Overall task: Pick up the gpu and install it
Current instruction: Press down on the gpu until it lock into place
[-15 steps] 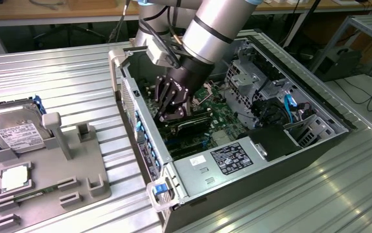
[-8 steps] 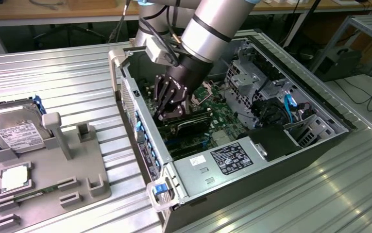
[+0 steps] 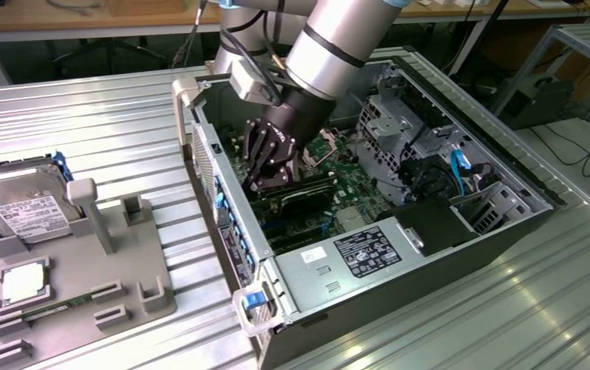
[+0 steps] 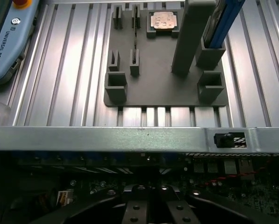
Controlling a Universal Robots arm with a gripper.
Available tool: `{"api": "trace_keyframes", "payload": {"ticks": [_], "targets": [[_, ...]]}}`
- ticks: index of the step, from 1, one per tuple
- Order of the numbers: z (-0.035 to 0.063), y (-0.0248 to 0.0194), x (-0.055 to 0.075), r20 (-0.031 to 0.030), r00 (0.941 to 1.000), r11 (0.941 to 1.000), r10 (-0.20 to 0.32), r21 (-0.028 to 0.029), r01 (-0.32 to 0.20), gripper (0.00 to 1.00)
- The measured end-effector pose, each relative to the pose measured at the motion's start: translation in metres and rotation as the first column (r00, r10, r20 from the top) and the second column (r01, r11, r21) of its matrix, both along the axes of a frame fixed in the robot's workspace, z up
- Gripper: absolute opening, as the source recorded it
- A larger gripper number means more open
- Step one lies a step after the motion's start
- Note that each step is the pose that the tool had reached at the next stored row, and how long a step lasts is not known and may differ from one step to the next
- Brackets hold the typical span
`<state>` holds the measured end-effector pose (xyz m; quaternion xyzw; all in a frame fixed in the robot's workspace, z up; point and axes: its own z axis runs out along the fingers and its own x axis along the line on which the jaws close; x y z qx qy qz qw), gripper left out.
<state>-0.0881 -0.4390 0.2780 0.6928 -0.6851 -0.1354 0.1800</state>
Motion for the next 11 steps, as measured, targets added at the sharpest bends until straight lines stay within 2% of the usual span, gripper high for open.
{"api": "trace_keyframes", "payload": {"ticks": [2, 6, 11], "targets": [[-0.001, 0.001, 0.0, 0.0001, 1.0, 1.0, 0.0, -0.0009, 0.0, 0.11], [-0.0025, 0.005, 0.0, 0.0, 1.0, 1.0, 0.0, -0.0076, 0.0, 0.11], [-0.0108, 0.0059, 0.005, 0.0005, 1.0, 1.0, -0.001, -0.0062, 0.001, 0.11]]}}
